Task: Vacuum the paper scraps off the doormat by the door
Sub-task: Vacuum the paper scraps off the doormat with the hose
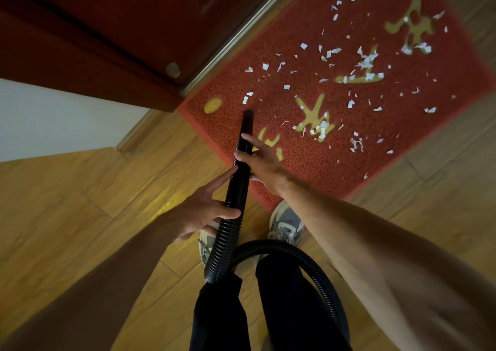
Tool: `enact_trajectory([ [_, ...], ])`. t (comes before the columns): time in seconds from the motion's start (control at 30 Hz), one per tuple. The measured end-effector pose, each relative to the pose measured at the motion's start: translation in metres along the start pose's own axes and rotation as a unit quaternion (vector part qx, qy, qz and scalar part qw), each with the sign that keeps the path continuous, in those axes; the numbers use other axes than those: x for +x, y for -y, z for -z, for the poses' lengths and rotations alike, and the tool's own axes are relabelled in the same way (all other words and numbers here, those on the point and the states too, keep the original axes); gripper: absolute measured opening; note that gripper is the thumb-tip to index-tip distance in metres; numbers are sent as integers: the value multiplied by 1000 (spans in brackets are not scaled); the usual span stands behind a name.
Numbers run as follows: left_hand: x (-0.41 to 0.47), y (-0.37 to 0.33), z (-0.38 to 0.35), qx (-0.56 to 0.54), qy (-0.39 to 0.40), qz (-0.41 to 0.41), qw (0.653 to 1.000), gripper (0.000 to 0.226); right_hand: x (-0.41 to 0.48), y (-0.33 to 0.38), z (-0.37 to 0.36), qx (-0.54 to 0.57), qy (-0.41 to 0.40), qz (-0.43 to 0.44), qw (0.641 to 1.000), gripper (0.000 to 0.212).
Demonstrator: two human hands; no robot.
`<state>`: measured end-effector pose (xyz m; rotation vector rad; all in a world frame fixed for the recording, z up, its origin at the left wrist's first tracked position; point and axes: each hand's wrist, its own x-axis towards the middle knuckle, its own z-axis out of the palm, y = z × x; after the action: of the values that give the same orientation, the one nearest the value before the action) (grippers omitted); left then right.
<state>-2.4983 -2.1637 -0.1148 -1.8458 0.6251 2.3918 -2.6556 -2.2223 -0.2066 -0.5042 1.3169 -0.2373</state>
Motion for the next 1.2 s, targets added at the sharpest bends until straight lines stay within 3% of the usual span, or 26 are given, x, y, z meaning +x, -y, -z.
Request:
enact_trajectory([
  [0.57,26,-45,-14,4,5,-11,1000,90,10,25,41,-13,-40,48,998,57],
  [0.97,8,-36,-12,-26,25,4,999,90,1,29,32,-9,7,-63,998,61],
  [1.2,2,-36,-3,-22,42,-13,999,90,-4,34,23,0,-40,-43,998,58],
])
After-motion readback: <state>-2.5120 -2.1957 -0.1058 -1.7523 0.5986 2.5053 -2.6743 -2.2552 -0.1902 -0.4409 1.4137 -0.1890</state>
